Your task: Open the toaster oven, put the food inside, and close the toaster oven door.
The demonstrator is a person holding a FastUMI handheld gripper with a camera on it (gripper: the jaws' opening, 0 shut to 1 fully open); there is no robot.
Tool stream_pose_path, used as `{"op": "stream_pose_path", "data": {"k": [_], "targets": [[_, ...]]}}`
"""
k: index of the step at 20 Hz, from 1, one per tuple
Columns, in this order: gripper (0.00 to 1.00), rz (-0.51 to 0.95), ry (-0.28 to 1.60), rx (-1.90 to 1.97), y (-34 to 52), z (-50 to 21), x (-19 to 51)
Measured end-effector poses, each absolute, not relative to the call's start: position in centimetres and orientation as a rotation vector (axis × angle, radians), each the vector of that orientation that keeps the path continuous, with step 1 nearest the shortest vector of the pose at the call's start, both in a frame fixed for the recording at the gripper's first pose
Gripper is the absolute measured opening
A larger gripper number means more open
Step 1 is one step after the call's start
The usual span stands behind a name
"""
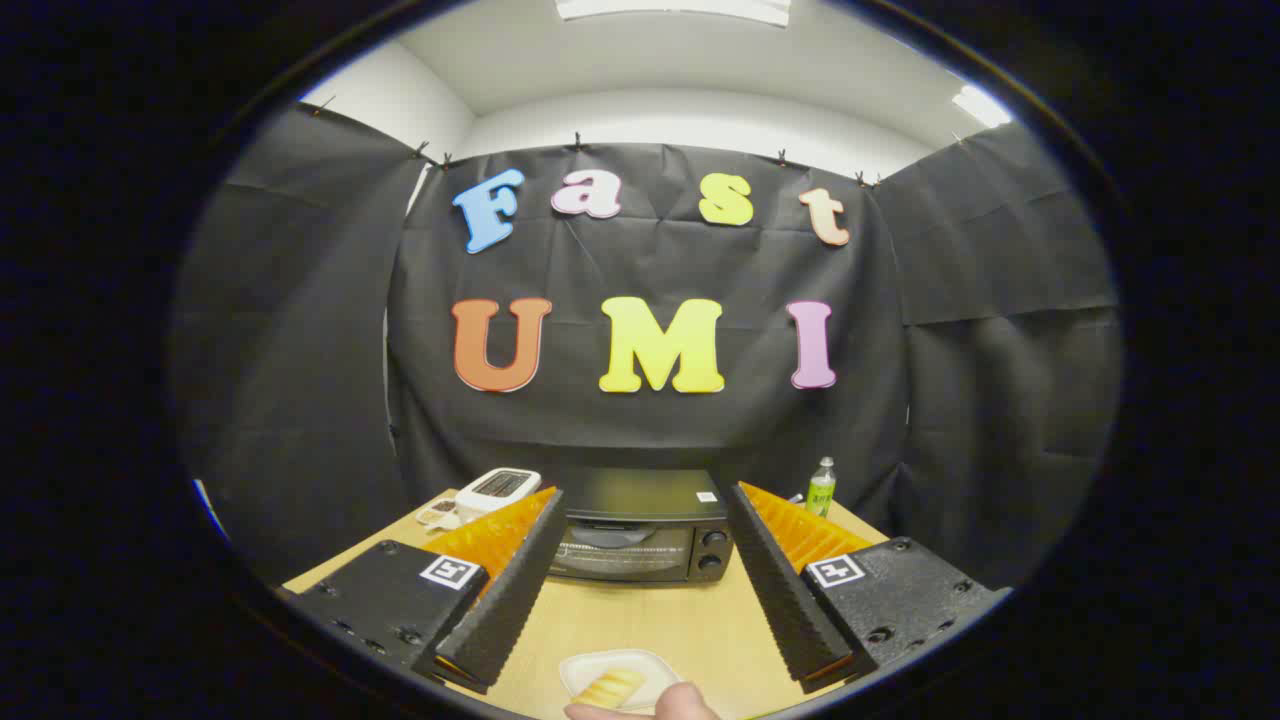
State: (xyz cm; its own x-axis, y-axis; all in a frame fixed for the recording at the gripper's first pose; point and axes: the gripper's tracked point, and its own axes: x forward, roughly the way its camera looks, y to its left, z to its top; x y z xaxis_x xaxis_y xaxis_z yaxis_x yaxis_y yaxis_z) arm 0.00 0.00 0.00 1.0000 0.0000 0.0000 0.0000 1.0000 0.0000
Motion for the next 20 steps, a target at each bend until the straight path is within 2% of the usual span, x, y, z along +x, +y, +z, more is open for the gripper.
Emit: {"op": "stream_pose_path", "data": {"k": [20], "targets": [[1.0, -0.035, -0.033, 0.039, -0.4, 0.4, 1.5]]}}
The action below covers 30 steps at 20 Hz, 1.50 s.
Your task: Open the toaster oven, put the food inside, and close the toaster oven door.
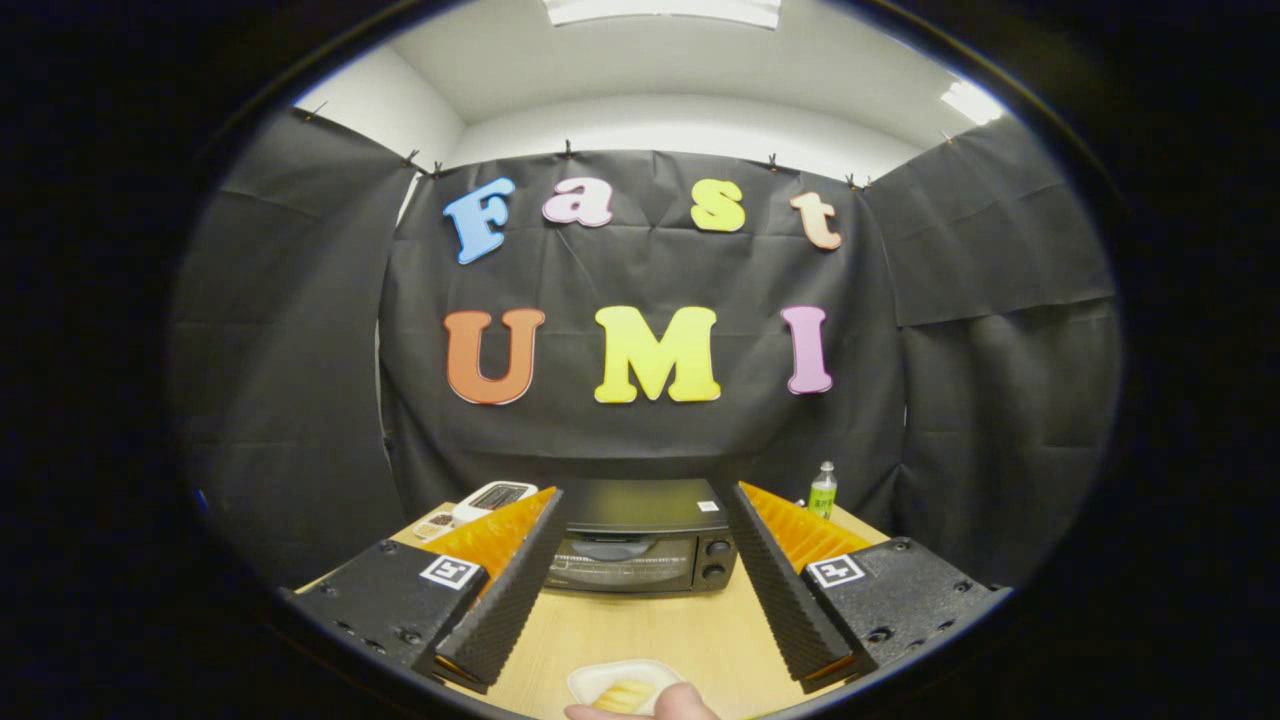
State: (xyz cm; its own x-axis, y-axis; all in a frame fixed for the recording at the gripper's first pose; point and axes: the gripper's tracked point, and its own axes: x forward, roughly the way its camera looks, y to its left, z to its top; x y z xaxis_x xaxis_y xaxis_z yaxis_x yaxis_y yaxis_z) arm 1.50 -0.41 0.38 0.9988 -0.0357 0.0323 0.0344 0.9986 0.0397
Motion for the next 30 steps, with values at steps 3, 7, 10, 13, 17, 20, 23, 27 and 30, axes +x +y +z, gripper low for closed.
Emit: {"op": "stream_pose_path", "data": {"k": [3, 7, 10, 13, 17, 20, 23, 27, 30], "targets": [[1.0, -0.025, -0.042, 0.048, 0.1, 0.3, 2.6], [1.0, -0.006, -0.064, 0.054, 0.9, 0.8, 5.4], [1.0, 0.008, -0.072, 0.068, 1.6, 0.5, 9.2], [1.0, 0.02, -0.042, 0.095, 2.2, -1.2, 13.6], [1.0, 0.031, 0.008, 0.078, 2.8, -4.7, 20.1], [1.0, 0.002, 0.054, 0.037, 2.8, -7.7, 23.9], [1.0, -0.011, 0.112, 0.007, 3.4, -10.7, 26.2], [1.0, -0.021, 0.153, -0.031, 4.4, -14.1, 27.9], [1.0, -0.036, 0.192, -0.031, 4.6, -16.6, 28.5]]}}
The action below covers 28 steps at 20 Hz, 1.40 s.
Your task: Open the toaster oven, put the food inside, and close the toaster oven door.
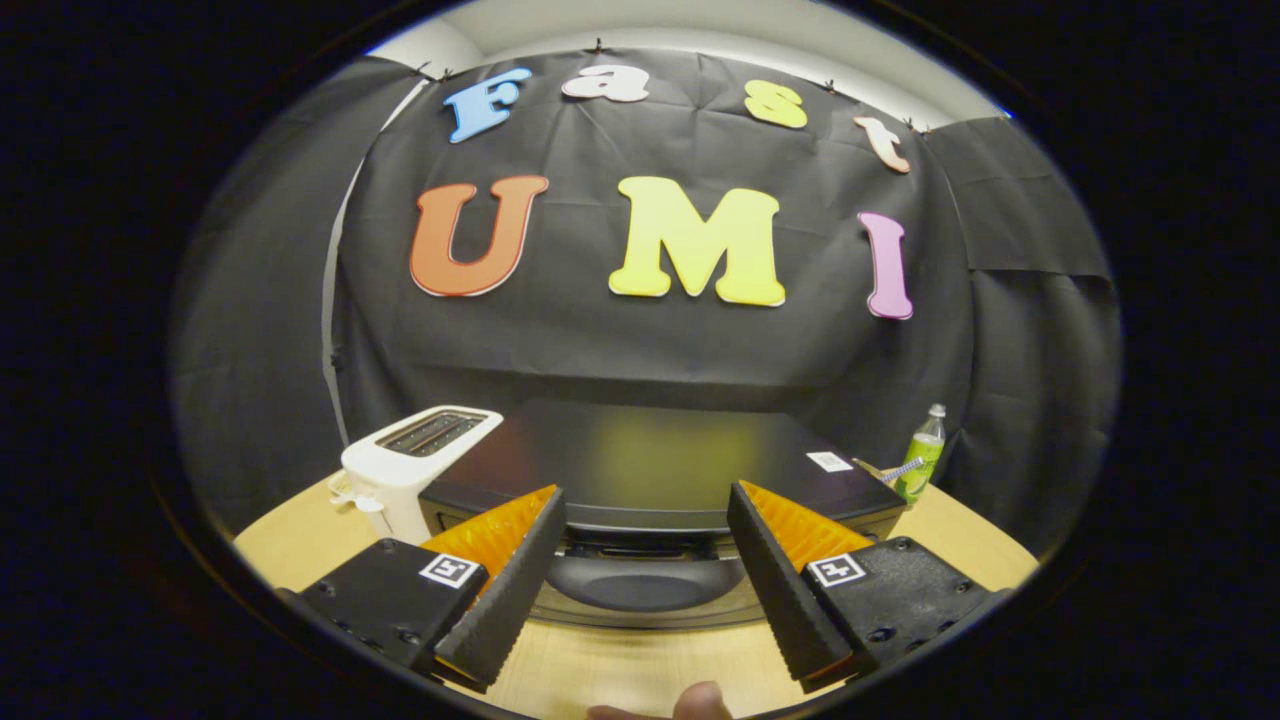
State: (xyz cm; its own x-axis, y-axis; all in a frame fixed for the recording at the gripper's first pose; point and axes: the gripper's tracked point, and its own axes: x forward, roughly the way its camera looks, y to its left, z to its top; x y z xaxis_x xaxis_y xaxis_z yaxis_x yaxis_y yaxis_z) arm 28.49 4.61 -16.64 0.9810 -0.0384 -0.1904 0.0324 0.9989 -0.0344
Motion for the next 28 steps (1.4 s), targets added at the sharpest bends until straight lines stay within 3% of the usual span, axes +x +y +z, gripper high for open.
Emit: {"op": "stream_pose_path", "data": {"k": [9, 17, 28], "targets": [[1.0, -0.014, 0.218, 0.022, 5.0, -18.2, 28.2], [1.0, 0.011, 0.21, 0.017, 4.9, -19.5, 23.8], [1.0, 0.07, 0.441, 0.011, 4.7, -24.4, 17.5]]}}
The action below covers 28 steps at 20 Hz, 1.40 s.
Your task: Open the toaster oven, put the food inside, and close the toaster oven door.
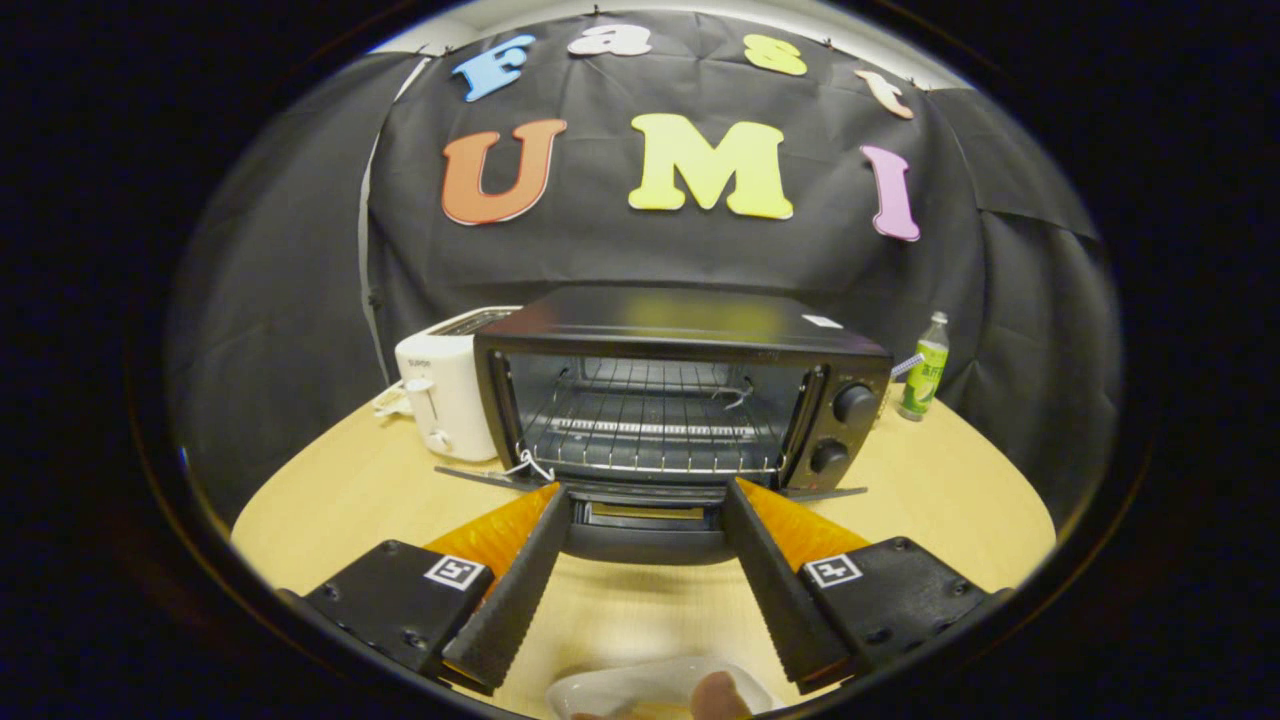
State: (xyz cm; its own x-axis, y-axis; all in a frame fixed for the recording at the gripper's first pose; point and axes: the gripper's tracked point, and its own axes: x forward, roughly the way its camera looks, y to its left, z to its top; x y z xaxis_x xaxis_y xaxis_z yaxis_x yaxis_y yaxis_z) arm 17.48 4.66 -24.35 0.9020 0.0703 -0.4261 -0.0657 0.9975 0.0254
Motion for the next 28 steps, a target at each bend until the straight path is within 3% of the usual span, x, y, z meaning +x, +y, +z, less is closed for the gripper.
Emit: {"op": "stream_pose_path", "data": {"k": [8, 16, 23, 28], "targets": [[0.95, 0.109, 0.679, 0.105, 4.5, -29.5, 16.0], [0.96, 0.114, 0.502, 0.047, 4.0, -23.3, 14.5], [0.99, 0.159, 0.315, -0.051, 3.4, -16.2, 7.8], [1.0, 0.158, 0.283, 0.009, 2.3, -18.0, 3.7]]}}
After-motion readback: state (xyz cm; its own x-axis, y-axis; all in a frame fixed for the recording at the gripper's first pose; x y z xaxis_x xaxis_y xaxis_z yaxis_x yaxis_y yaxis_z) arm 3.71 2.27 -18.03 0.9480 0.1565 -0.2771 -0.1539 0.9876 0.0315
